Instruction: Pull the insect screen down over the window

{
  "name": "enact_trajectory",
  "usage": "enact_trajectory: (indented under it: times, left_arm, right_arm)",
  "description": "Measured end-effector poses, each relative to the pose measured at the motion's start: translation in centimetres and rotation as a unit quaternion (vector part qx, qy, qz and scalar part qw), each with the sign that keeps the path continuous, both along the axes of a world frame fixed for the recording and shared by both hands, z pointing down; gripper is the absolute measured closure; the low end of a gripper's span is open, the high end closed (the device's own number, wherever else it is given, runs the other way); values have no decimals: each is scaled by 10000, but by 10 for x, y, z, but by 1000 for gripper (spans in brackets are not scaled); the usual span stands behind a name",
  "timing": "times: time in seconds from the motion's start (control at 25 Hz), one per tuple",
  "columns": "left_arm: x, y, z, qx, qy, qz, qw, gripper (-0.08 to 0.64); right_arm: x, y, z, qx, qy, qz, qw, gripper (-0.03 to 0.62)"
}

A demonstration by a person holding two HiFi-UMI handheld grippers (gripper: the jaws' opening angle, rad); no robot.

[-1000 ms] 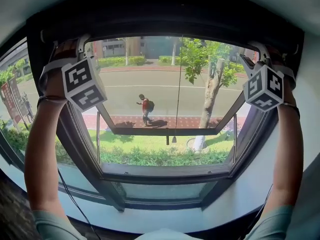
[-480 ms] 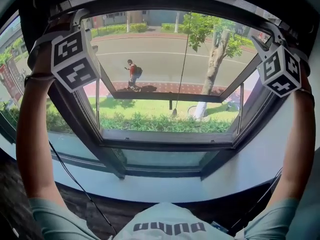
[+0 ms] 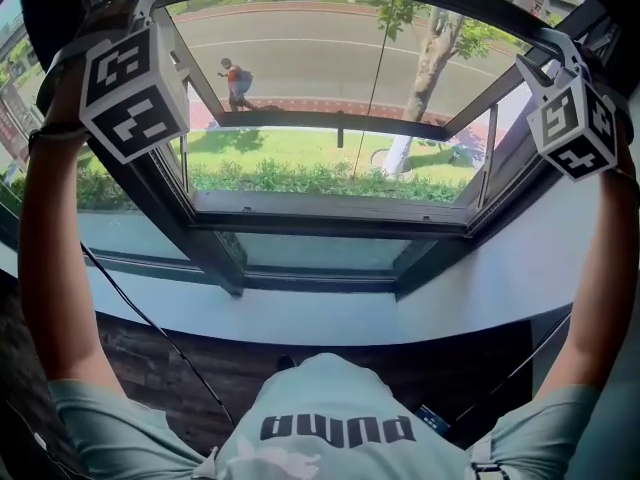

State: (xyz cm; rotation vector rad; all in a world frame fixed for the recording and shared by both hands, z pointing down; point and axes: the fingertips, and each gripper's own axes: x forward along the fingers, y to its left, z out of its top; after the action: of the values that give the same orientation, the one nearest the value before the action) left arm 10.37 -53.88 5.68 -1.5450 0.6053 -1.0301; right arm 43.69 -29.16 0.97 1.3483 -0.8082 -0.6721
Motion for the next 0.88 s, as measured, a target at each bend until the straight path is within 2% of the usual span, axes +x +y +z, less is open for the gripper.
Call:
enact_trajectory:
  times: [0.32,0.52,0.64,0.88]
  left_arm:
    - [0,1,21,-218,-170,-13,9996,138]
    - [-2,7,79,-594,-475,43,9971,140]
    - [-4,9,101,-616,-510,57,9968,138]
    - [-8,11,116,-663,-534,74,9963,138]
  right_arm:
    - [0,-1,22,-254,-88,104,9996,445]
    - [3,0,78,-687,-271,102,9972,445]
    - [2,2,100,-680,-366,43,9970,445]
    - [-4,6,115,-717,-396,45,9966,445]
